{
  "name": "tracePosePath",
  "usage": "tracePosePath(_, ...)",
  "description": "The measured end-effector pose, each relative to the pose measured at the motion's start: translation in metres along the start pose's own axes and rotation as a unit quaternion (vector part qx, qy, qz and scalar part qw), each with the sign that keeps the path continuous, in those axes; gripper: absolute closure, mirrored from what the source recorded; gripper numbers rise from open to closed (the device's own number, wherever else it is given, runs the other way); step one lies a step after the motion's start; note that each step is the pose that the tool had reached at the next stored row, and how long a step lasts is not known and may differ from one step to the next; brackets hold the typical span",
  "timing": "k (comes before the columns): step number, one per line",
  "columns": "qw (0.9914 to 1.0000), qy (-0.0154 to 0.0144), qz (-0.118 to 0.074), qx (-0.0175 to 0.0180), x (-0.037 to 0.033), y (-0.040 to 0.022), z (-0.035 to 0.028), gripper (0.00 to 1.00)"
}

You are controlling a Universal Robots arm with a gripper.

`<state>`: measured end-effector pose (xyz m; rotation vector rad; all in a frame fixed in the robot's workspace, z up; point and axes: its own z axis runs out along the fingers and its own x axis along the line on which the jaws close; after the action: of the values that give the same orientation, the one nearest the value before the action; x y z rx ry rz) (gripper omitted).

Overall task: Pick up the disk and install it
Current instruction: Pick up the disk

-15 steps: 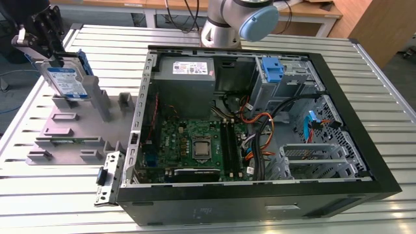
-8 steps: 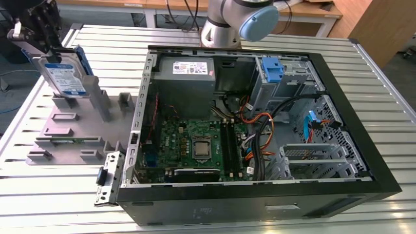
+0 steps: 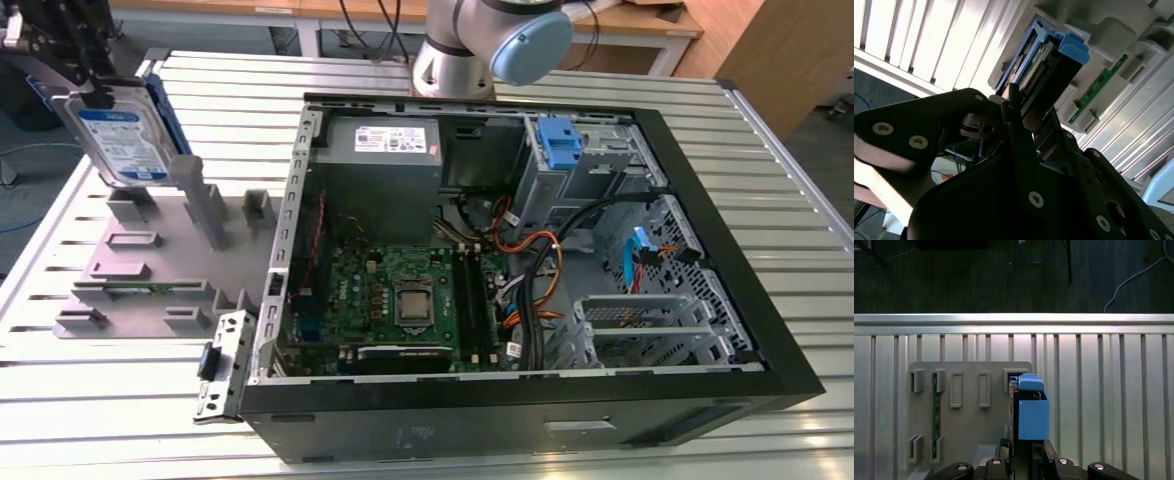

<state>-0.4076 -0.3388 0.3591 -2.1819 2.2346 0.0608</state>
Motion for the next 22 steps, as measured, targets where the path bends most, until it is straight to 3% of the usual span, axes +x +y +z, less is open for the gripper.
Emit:
tracePosePath(8, 1.0, 0.0, 0.0, 0.0, -0.001, 0.0004, -0.0245, 0.65)
tracePosePath(13, 1.0, 0.0, 0.0, -0.0001, -0.0014, 0.0006, -0.0361, 0.65)
tracePosePath(22, 1.0, 0.0, 0.0, 0.0, -0.0015, 0.0006, -0.038, 0.65)
